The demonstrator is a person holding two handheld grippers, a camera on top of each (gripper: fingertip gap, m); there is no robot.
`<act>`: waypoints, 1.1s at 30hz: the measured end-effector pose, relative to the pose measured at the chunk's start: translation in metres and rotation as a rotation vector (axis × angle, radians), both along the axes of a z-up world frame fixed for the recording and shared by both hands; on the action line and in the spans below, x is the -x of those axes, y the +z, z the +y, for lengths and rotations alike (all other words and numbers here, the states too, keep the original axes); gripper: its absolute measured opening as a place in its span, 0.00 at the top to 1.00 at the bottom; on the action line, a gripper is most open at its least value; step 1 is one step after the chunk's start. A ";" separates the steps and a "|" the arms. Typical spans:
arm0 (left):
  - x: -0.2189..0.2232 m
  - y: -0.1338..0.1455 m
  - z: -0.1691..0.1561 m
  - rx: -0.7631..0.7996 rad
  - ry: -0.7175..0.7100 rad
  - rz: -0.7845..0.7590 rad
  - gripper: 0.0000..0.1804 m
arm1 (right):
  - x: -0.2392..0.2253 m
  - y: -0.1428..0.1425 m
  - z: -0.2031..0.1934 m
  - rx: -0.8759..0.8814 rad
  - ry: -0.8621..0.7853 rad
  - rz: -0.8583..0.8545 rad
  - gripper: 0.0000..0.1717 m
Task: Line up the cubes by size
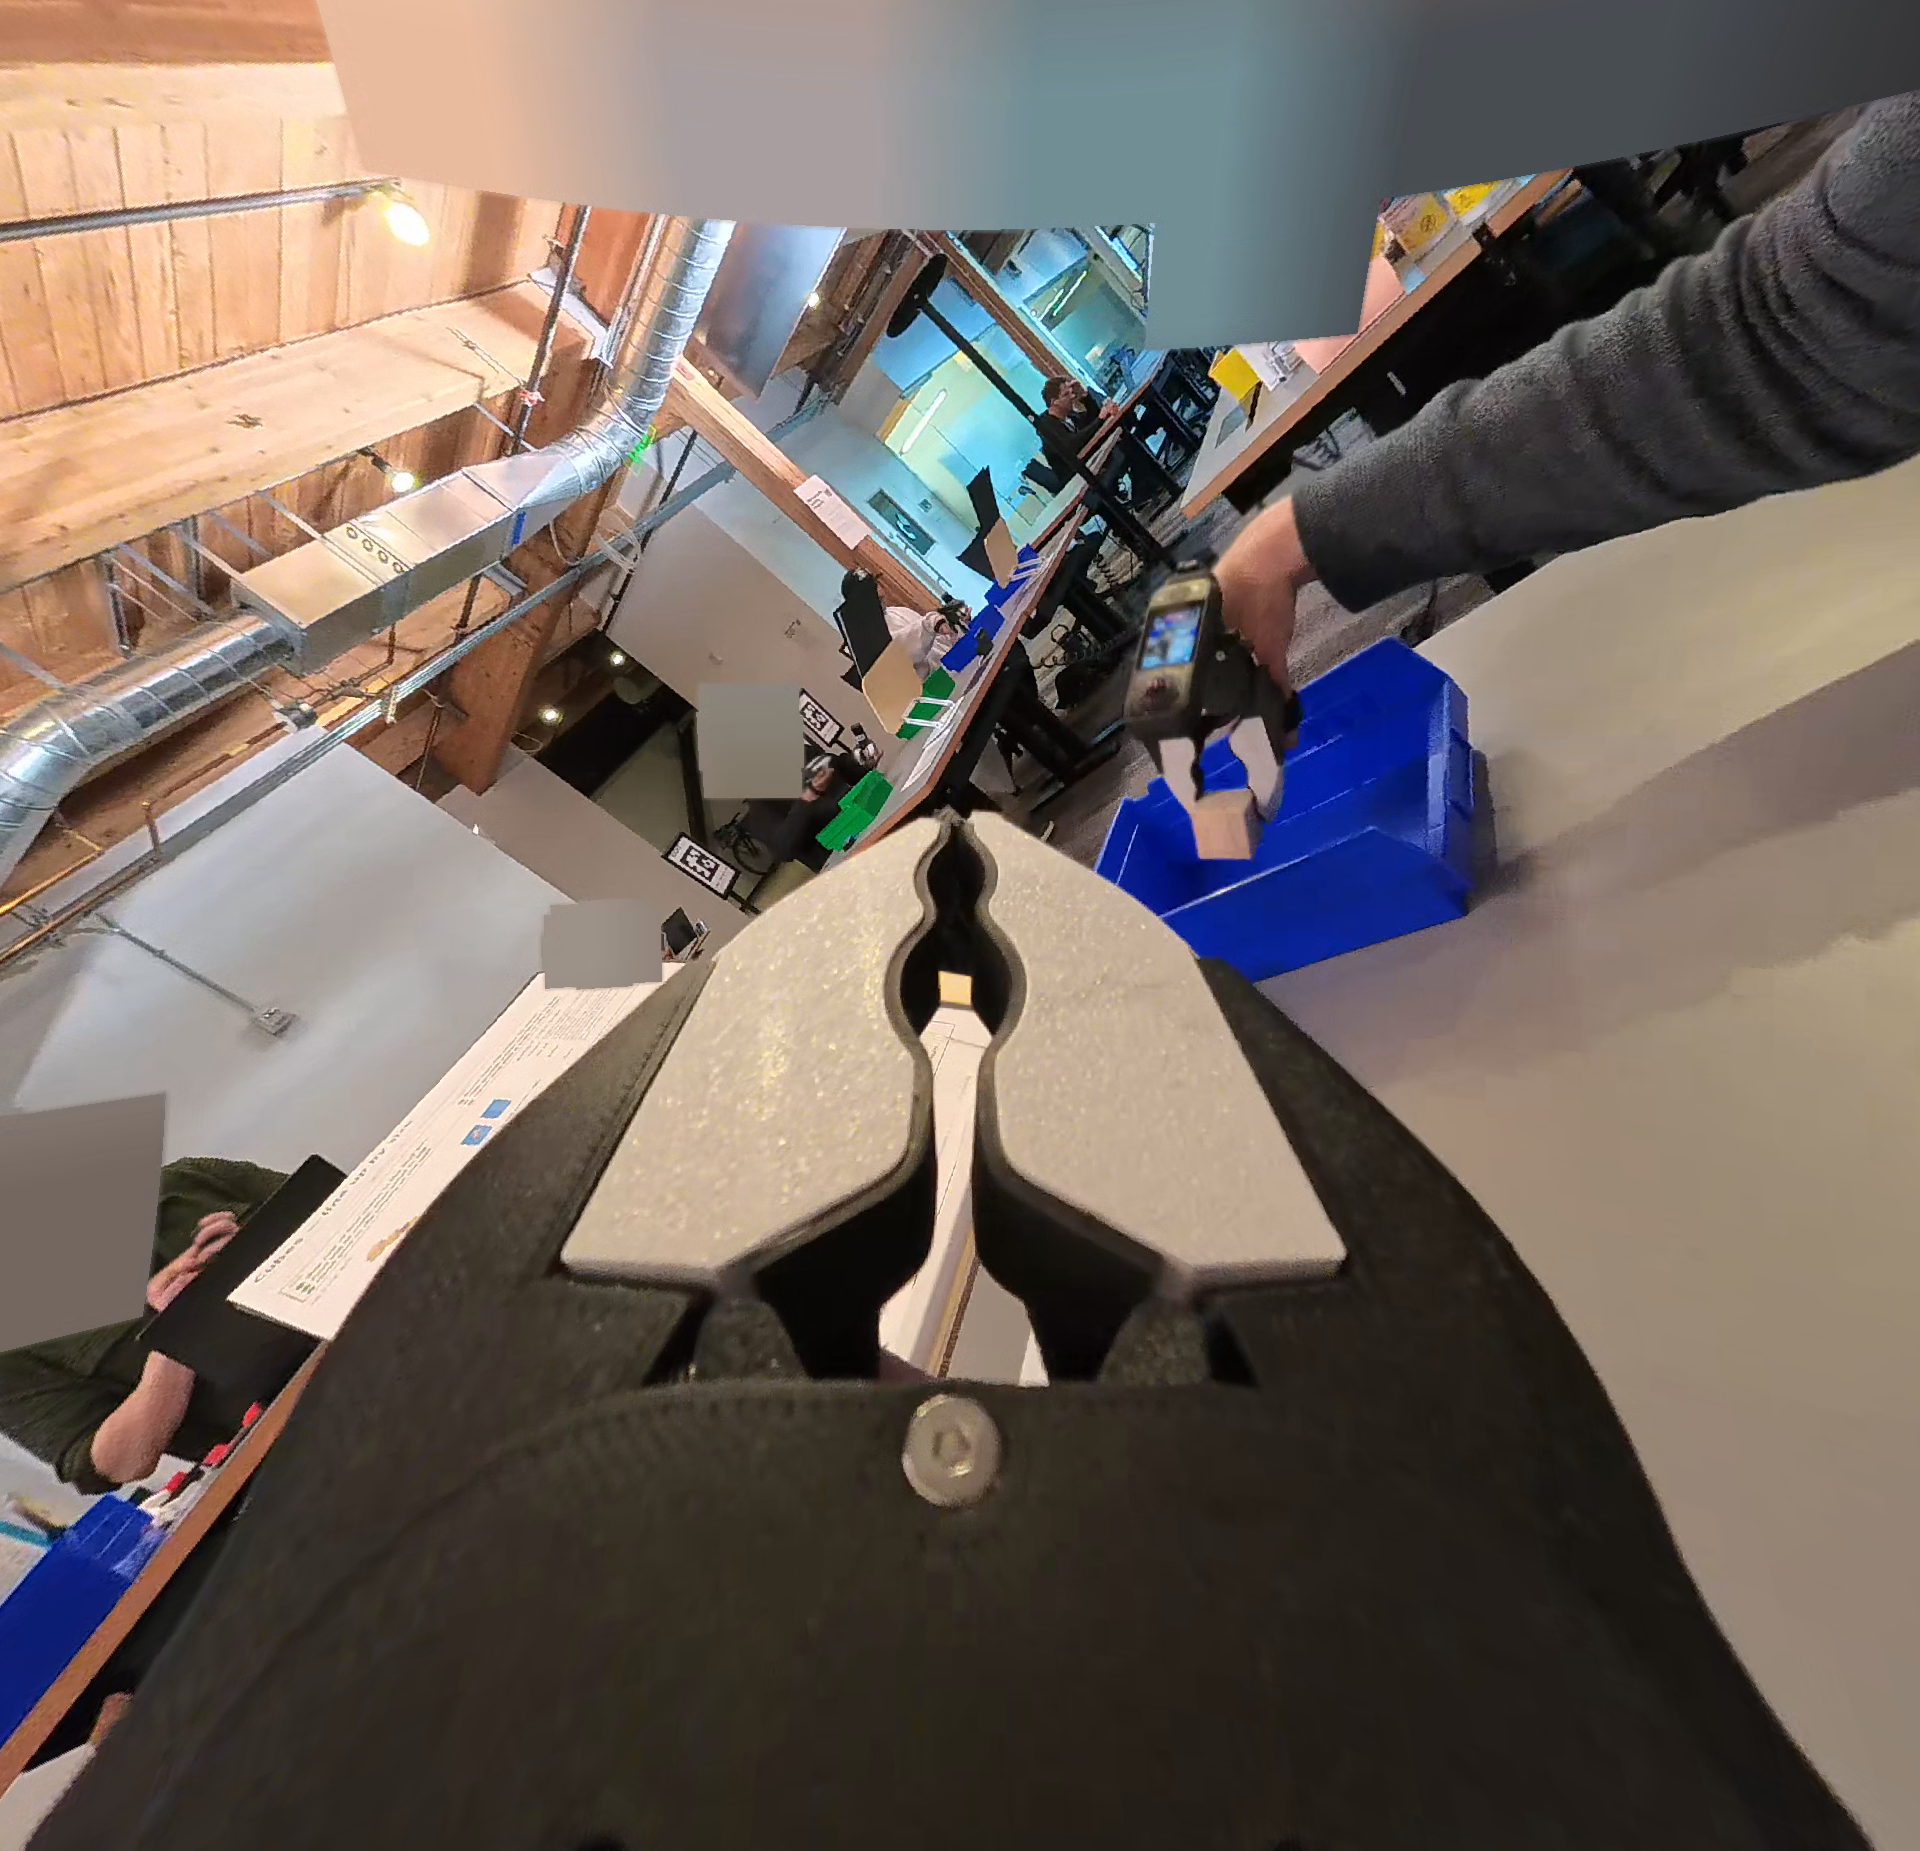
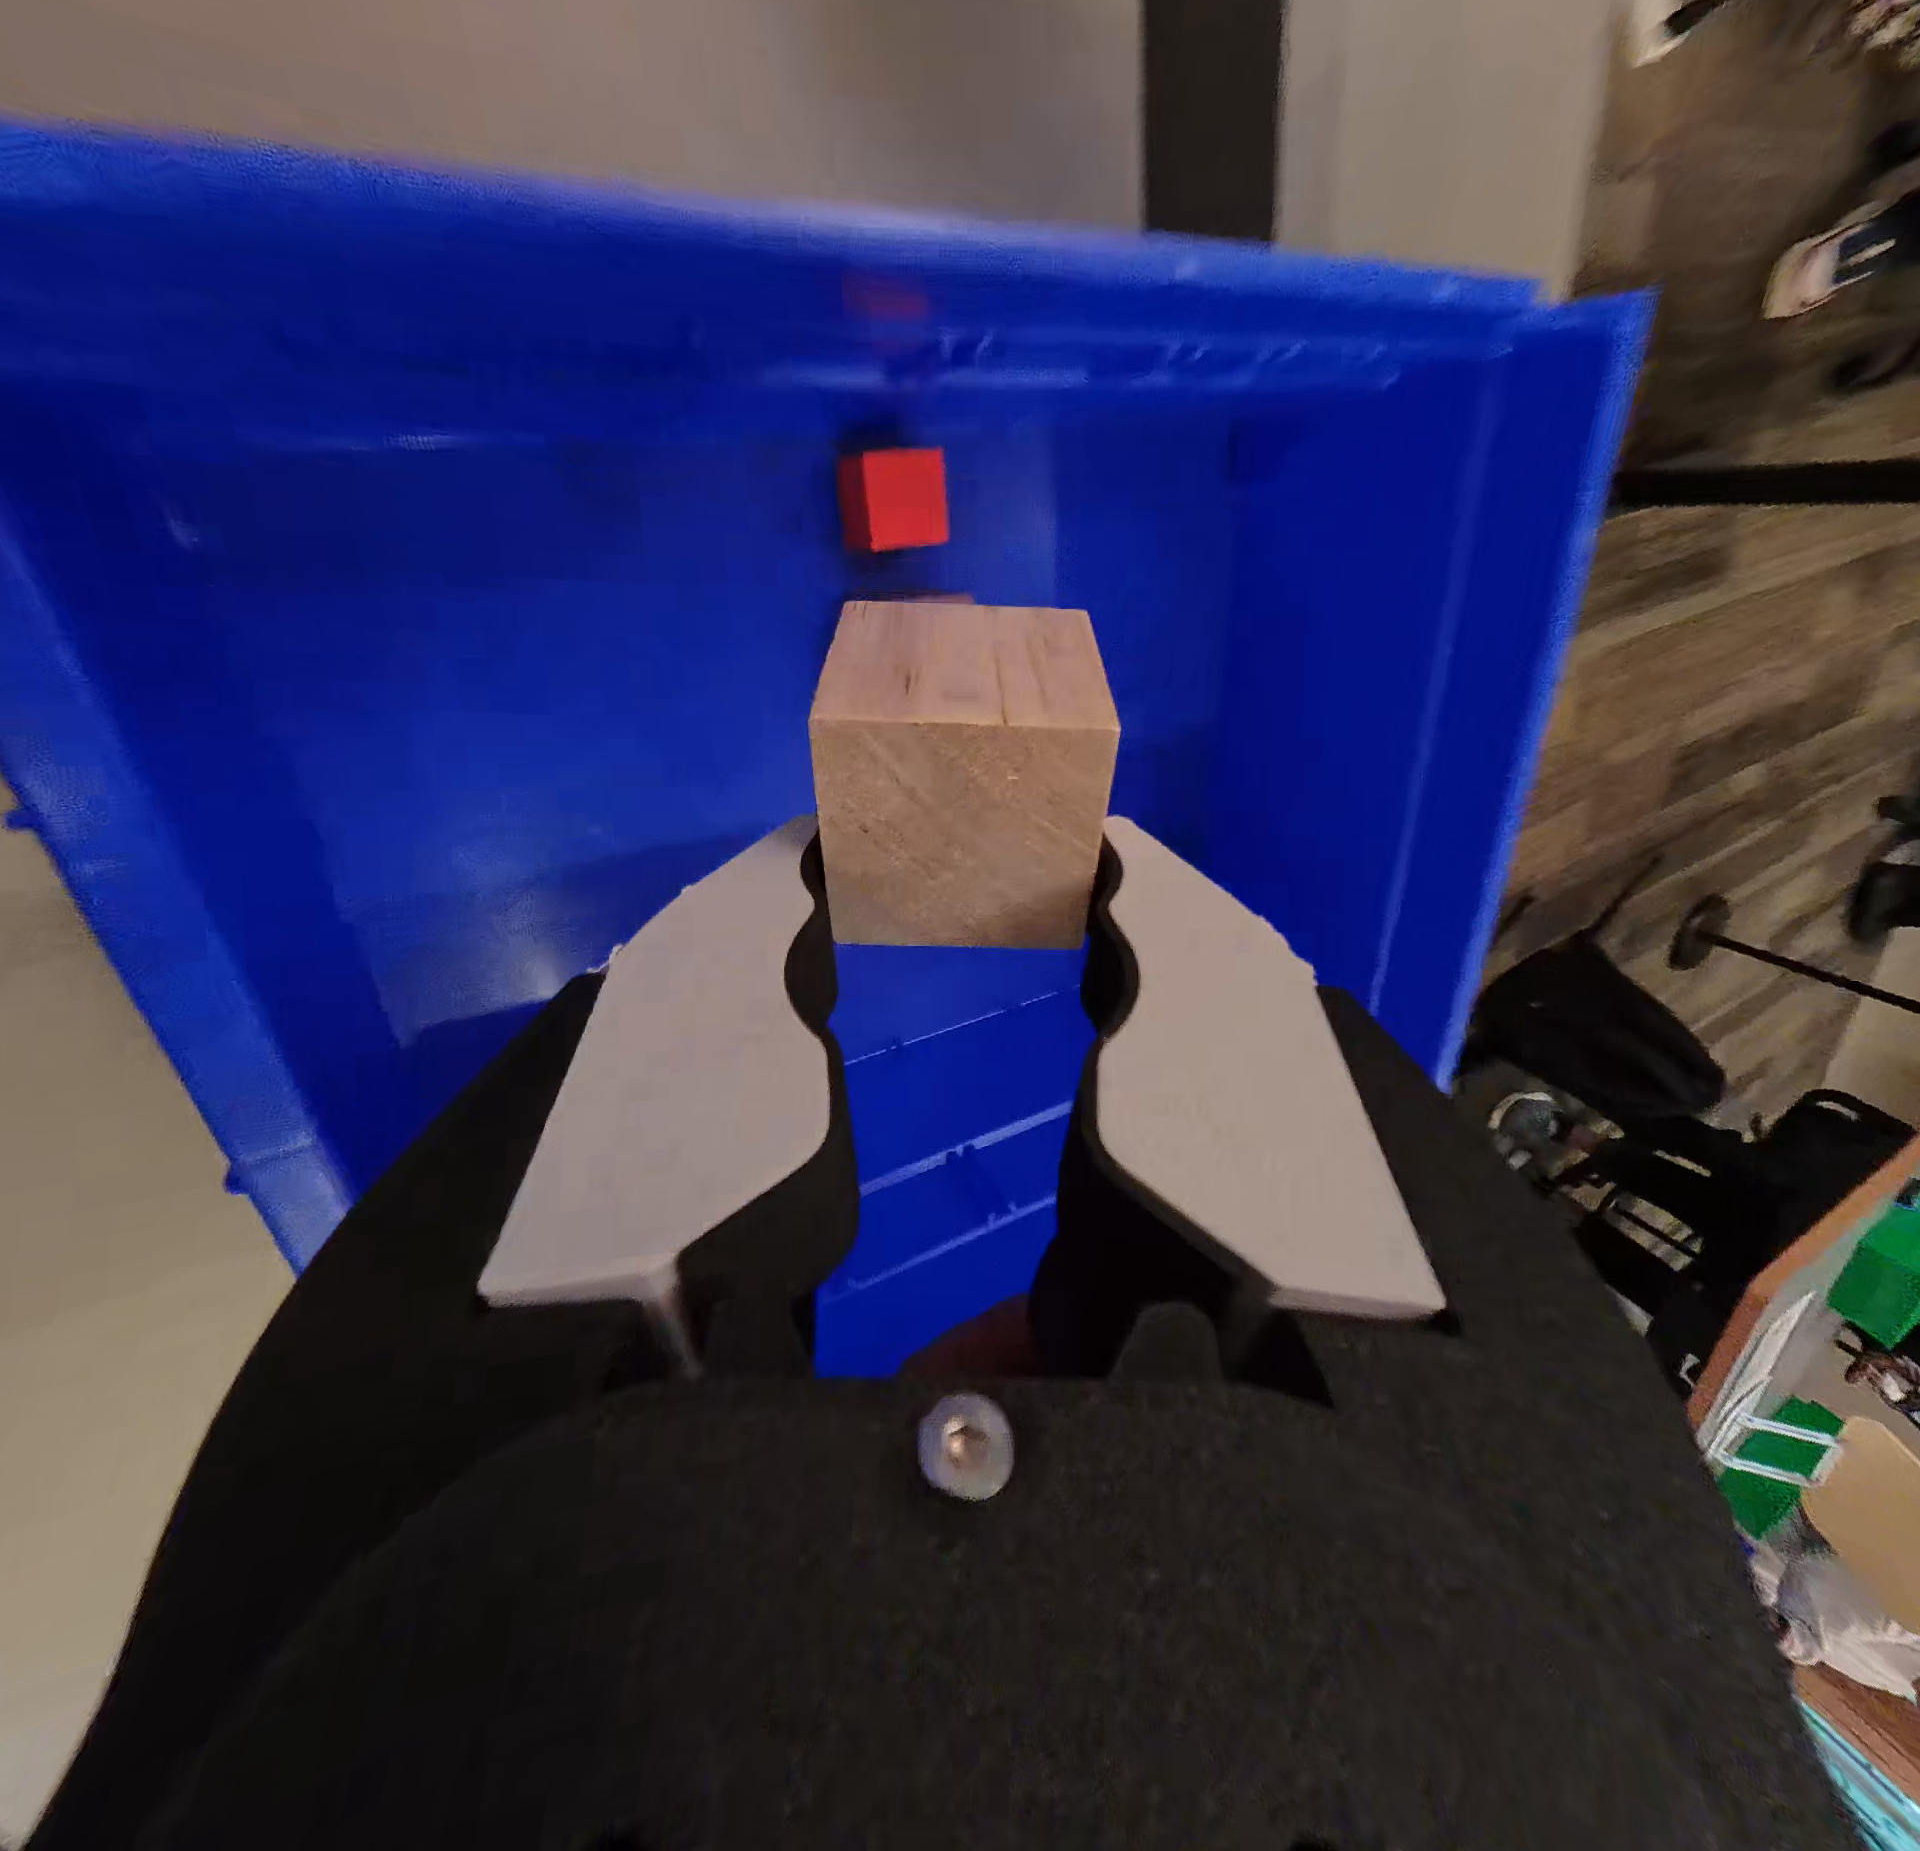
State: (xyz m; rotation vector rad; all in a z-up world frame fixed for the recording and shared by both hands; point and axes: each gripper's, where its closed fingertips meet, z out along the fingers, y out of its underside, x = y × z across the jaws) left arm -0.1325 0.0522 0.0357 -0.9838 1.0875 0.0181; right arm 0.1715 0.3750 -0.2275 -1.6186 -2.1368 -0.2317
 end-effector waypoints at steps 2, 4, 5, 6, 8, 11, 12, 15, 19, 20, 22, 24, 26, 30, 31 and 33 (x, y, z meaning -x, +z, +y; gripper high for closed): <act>0.001 -0.002 0.002 0.003 0.009 0.009 1.00 | -0.009 -0.018 0.008 0.024 -0.008 -0.091 0.74; 0.003 -0.003 0.004 0.006 0.023 0.020 1.00 | -0.014 -0.028 0.014 0.054 -0.020 -0.126 0.74; 0.003 -0.004 0.004 0.006 0.025 0.024 1.00 | -0.015 -0.032 0.015 0.078 -0.023 -0.129 0.74; 0.004 -0.004 0.004 0.007 0.025 0.024 1.00 | -0.016 -0.035 0.017 0.091 -0.023 -0.139 0.74; 0.005 -0.004 0.004 0.008 0.027 0.024 1.00 | -0.023 -0.040 0.020 0.114 -0.035 -0.176 0.74; 0.006 -0.004 0.005 0.011 0.026 0.024 1.00 | -0.031 -0.050 0.023 0.138 -0.038 -0.233 0.74; 0.006 -0.004 0.006 0.011 0.027 0.022 1.00 | -0.032 -0.054 0.025 0.143 -0.036 -0.251 0.74; 0.006 -0.005 0.007 0.016 0.028 0.027 1.00 | -0.033 -0.064 0.027 0.160 -0.025 -0.297 0.74; 0.005 -0.006 0.007 0.016 0.030 0.032 1.00 | -0.032 -0.074 0.033 0.181 -0.024 -0.330 0.74; 0.004 -0.006 0.007 0.016 0.029 0.033 1.00 | -0.033 -0.075 0.035 0.184 -0.024 -0.338 0.74; 0.004 -0.007 0.007 0.018 0.028 0.034 1.00 | -0.034 -0.077 0.036 0.196 -0.025 -0.359 0.74; 0.004 -0.007 0.007 0.019 0.027 0.035 1.00 | -0.034 -0.077 0.037 0.202 -0.019 -0.363 0.74; 0.003 -0.008 0.008 0.022 0.024 0.035 1.00 | -0.034 -0.077 0.037 0.207 -0.013 -0.367 0.74; 0.002 -0.011 0.011 0.032 0.023 0.042 1.00 | -0.034 -0.077 0.037 0.218 -0.020 -0.377 0.74; 0.001 -0.011 0.011 0.034 0.024 0.043 1.00 | -0.034 -0.078 0.037 0.221 -0.021 -0.379 0.74; 0.001 -0.012 0.011 0.035 0.022 0.045 1.00 | -0.033 -0.078 0.038 0.225 -0.024 -0.378 0.74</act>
